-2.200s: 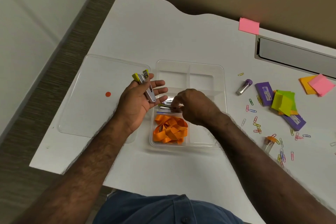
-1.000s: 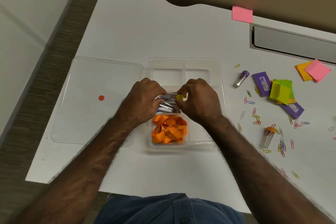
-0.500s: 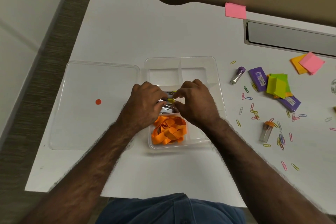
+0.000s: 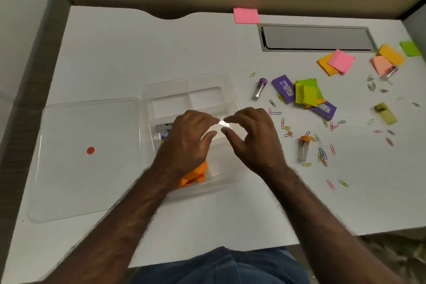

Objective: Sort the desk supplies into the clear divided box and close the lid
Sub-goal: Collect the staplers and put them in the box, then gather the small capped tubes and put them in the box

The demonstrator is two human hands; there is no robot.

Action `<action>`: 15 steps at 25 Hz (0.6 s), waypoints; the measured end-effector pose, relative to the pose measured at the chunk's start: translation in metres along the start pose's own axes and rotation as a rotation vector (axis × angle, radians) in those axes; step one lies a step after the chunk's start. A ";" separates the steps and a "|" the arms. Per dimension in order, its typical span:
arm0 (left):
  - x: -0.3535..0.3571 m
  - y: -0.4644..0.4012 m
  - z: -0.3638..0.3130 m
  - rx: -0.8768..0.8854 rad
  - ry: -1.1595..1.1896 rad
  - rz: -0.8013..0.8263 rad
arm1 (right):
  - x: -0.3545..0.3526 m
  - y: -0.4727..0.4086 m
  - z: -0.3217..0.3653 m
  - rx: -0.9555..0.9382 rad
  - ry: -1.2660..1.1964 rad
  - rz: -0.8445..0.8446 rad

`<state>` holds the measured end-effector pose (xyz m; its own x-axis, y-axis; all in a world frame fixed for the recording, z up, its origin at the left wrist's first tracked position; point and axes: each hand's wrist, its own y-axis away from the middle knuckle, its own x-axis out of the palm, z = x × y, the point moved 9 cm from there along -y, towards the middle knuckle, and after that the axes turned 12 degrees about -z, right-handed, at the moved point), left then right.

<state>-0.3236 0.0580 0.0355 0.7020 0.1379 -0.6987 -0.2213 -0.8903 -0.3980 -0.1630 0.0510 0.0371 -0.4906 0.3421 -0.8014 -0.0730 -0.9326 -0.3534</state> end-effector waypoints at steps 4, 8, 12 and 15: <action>0.026 -0.009 -0.046 0.065 0.028 0.014 | -0.032 0.009 -0.048 0.110 0.008 -0.026; 0.063 -0.015 -0.095 0.060 0.059 0.077 | -0.063 0.021 -0.111 0.244 0.036 -0.027; 0.104 -0.017 -0.136 0.047 0.111 0.129 | -0.069 0.035 -0.178 0.348 0.104 0.086; 0.135 -0.014 -0.158 0.051 0.110 0.172 | -0.064 0.041 -0.212 0.380 0.112 0.183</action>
<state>-0.1192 0.0207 0.0405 0.7202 -0.0651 -0.6907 -0.3761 -0.8732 -0.3098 0.0493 0.0152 -0.0282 -0.4295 0.1584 -0.8891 -0.3186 -0.9478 -0.0149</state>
